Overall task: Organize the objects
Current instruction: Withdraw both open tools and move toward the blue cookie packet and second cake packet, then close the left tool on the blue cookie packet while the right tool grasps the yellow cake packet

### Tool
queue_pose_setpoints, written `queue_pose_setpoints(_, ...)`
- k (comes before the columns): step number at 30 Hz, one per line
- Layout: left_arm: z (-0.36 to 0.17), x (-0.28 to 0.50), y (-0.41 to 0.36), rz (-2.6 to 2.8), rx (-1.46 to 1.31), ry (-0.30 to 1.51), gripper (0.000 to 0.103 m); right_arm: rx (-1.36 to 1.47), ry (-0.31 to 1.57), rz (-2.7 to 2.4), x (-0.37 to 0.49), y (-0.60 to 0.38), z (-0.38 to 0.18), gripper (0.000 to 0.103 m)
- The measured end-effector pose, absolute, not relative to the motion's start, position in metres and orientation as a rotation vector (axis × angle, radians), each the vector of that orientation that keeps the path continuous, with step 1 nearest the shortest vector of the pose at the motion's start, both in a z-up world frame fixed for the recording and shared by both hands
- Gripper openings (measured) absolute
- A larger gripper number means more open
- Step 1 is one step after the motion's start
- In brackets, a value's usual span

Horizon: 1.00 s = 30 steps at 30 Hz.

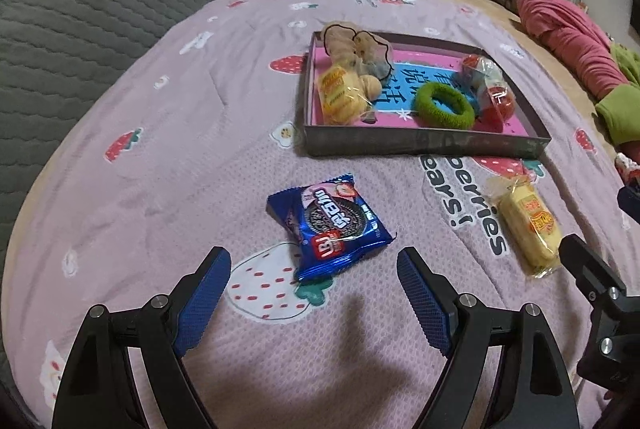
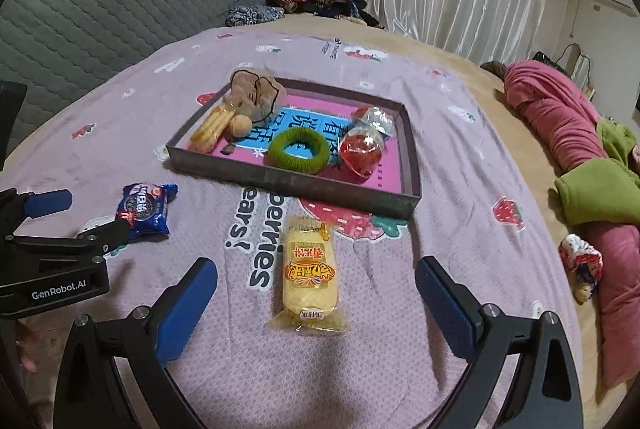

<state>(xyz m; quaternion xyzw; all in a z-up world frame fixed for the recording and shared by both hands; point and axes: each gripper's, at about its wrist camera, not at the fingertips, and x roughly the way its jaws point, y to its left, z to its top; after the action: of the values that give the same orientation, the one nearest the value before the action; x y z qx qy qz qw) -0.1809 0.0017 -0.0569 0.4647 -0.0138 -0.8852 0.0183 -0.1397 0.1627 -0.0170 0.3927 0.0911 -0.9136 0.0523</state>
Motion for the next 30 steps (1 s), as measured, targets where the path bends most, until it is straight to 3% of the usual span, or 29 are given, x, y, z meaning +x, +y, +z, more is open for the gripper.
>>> queue_pose_setpoints(18,-0.078,-0.219,0.014,-2.735,1.493,0.016,0.086,1.272,0.246,-2.731,-0.166,0.161,-0.045,0.100)
queue_pose_setpoints(30,-0.103,-0.242,0.014,-2.686,1.526,0.023,0.086,1.359,0.126,-2.673,-0.184,0.169,-0.072,0.100)
